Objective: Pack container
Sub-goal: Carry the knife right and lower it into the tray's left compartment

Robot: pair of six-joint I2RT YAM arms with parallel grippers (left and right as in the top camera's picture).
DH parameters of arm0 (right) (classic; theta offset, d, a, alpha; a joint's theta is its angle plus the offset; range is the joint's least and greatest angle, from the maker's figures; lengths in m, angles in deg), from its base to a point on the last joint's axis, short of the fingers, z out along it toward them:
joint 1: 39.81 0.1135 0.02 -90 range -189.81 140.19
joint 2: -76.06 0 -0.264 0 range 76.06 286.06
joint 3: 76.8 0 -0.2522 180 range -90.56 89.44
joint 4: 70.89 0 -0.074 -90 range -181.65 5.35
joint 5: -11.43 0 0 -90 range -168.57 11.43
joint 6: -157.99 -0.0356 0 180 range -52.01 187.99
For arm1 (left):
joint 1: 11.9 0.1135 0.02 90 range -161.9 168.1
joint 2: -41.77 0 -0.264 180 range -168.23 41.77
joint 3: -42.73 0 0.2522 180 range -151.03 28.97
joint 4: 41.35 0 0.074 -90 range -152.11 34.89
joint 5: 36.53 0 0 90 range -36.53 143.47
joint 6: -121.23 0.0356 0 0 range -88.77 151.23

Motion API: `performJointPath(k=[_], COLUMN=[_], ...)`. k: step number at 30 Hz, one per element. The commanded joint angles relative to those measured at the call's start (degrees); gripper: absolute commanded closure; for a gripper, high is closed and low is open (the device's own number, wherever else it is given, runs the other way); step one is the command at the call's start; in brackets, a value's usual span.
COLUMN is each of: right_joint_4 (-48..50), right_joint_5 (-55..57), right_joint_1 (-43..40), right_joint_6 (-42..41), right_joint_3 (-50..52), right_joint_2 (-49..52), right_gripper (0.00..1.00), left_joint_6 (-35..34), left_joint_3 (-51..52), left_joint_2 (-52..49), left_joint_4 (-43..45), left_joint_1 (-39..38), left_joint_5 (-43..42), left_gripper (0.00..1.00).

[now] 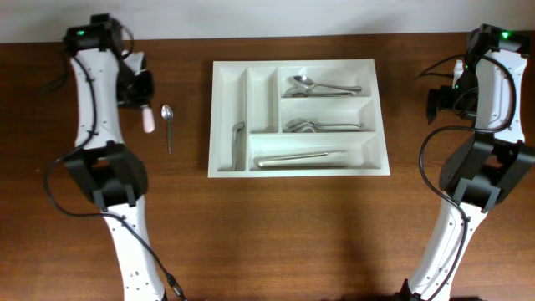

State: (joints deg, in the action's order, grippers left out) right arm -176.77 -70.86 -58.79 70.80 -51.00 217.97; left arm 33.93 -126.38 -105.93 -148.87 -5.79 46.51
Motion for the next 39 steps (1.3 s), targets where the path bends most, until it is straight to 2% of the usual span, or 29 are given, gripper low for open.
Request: performJointPath(k=[1,7,12,17,24,39], right_joint_4=[0.0,0.0,0.0,0.0,0.0,0.0], right_joint_5=[0.5,0.5,0.5,0.5,0.5,0.5], right_joint_1=[-0.2,-0.2,-0.2,-0.2,-0.2,-0.2], right_joint_6=[0.0,0.0,0.0,0.0,0.0,0.0], right_joint_3=[-0.1,-0.1,-0.1,-0.1,-0.1,-0.1], right_joint_2=[-2.4,-2.4,-2.4,-2.4,-2.4,-2.4], right_gripper=[0.01,0.01,0.01,0.01,0.01,0.01], left_joint_6=[-1.4,-3.7,-9.1,-13.6,-21.4,-21.5], left_joint_3=[-3.2,-3.5,-3.5,-3.5,-3.3,-2.4], left_joint_2=[0.0,0.0,0.0,0.0,0.0,-0.6], left_joint_4=[-1.4,-0.9,3.9,10.1,14.4,15.6], left_joint_1=[-4.7,-13.8,-21.2,-25.6,-27.1,-27.1], left_joint_5=[-4.2,-5.9,-5.7,-5.7,-4.0,-2.0], left_gripper=[0.92,0.92,0.92,0.85,0.84,0.85])
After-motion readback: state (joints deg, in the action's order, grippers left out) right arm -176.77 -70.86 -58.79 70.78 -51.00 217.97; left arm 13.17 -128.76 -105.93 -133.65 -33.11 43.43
